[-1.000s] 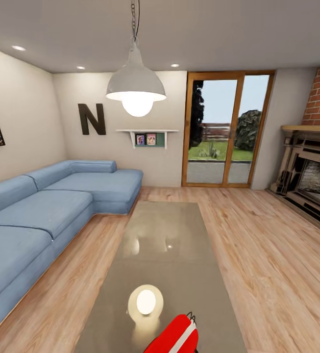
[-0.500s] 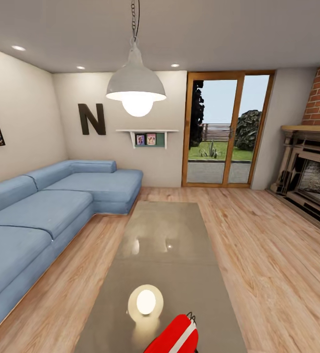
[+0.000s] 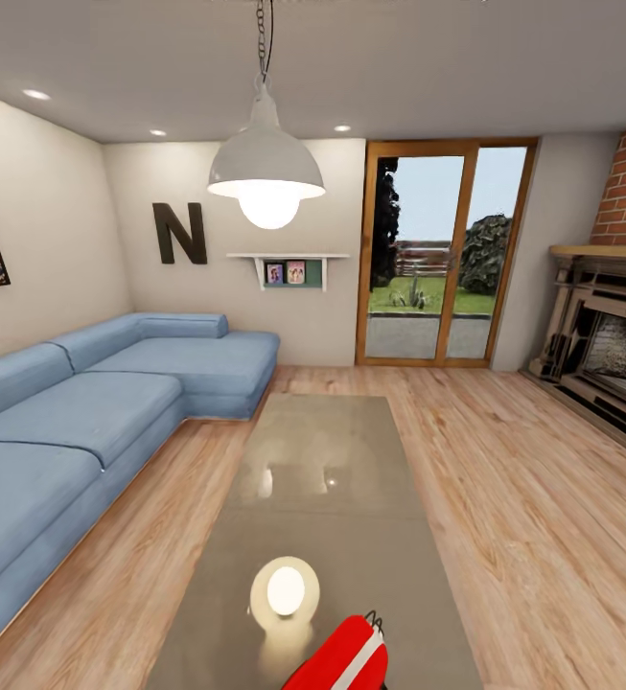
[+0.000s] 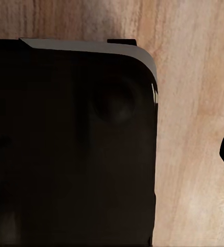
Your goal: Turn on the radio receiver that's on the table in the living room.
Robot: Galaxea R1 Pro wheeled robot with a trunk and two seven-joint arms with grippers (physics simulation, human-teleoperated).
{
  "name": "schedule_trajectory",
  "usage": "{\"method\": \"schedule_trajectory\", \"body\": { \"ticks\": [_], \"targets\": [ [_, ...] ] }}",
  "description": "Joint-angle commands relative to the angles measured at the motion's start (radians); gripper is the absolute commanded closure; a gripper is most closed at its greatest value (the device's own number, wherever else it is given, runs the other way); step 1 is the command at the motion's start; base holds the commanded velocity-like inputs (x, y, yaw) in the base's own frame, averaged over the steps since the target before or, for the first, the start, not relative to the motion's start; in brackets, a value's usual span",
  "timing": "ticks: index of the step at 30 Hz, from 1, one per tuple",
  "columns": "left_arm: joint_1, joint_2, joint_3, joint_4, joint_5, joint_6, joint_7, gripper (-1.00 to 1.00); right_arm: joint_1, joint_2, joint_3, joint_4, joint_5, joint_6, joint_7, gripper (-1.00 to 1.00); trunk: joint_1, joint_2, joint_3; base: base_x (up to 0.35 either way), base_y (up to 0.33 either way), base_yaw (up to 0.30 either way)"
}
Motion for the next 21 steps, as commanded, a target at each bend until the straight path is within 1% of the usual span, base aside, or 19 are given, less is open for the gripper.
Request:
{"method": "schedule_trajectory", "body": {
  "ticks": [1, 15, 21],
  "targets": [
    [0.0, 0.0, 0.0, 0.0, 0.0, 0.0, 0.0, -1.0, 0.0, 0.0, 0.0, 0.0, 0.0, 0.0, 0.0, -1.0, -0.004, 0.007, 0.003, 0.0, 0.0, 0.0],
    [0.0, 0.0, 0.001, 0.0, 0.0, 0.001, -0.002, -1.0, 0.0, 0.0, -0.001, 0.0, -0.004, 0.007, 0.01, -1.0, -0.058, 0.105, 0.047, 0.0, 0.0, 0.0],
    [0.0, 0.0, 0.001, 0.0, 0.0, 0.001, 0.001, -1.0, 0.0, -0.002, 0.003, 0.0, -0.003, -0.002, 0.005, -1.0, -0.058, 0.105, 0.043, 0.0, 0.0, -0.037]
  ]
}}
